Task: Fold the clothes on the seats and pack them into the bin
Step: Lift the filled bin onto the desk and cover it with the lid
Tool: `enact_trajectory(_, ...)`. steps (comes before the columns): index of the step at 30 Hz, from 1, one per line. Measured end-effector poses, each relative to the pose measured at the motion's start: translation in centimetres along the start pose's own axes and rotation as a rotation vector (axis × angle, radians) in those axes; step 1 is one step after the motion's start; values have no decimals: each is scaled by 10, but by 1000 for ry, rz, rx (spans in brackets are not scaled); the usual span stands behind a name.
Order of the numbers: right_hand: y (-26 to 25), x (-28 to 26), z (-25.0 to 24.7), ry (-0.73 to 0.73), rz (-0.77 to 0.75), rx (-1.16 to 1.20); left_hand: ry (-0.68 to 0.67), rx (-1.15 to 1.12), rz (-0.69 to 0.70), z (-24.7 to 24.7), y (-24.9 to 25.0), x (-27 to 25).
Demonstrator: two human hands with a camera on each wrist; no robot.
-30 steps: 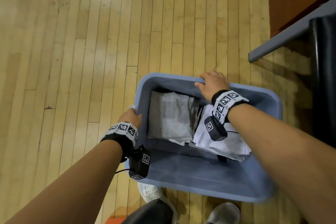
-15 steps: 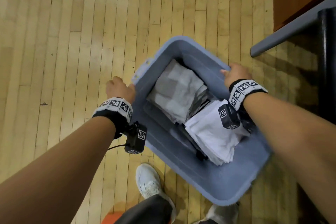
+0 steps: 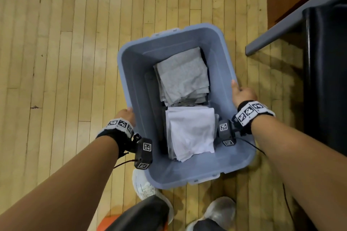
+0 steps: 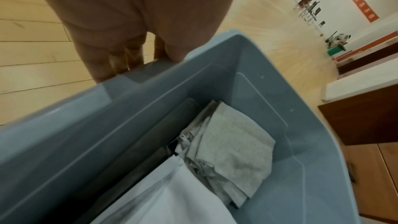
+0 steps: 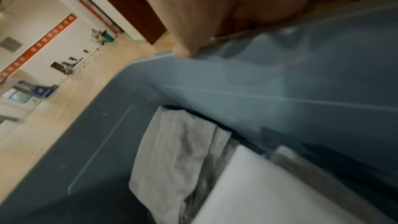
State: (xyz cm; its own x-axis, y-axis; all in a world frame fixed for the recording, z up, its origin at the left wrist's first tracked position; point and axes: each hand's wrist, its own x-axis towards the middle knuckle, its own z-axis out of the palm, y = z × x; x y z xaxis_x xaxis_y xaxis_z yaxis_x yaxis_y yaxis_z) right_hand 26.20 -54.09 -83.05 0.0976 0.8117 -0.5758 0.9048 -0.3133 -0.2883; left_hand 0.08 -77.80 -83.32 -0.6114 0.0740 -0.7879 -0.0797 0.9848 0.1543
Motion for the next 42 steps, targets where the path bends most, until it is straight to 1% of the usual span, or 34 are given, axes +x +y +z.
enact_trajectory(3,15,-5,9,37,-29,70,-9,5,30,1,-5,-1)
enact_trajectory(5,16,-9,8,46,-35,121,23,17,50,-3,-2,-3)
enact_trajectory(8,12,-20,-3,67,-26,163,60,23,123,-19,15,-20)
enact_trajectory(11,2,-34,-23,55,-12,188,72,44,179,-48,40,-39)
enact_trajectory(14,-22,-57,-61,50,-14,206,98,77,248,-91,66,-67)
enact_trajectory(19,-74,-106,-152,59,-18,223,106,129,337,-174,108,-134)
enact_trajectory(23,-127,-154,-246,93,-33,299,125,159,401,-252,151,-206)
enact_trajectory(28,-196,-228,-372,123,-5,351,170,201,487,-354,216,-306)
enact_trajectory(32,-239,-293,-463,190,-4,406,217,381,606,-434,252,-393)
enact_trajectory(34,-252,-317,-499,210,6,450,271,469,672,-469,266,-432)
enact_trajectory(36,-264,-338,-532,204,11,493,285,468,703,-500,281,-467)
enact_trajectory(37,-270,-349,-549,204,7,507,299,466,720,-514,289,-483)
enact_trajectory(39,-278,-362,-580,216,17,531,338,598,776,-539,308,-510)
enact_trajectory(42,-291,-376,-620,207,-22,477,392,739,792,-561,344,-531)
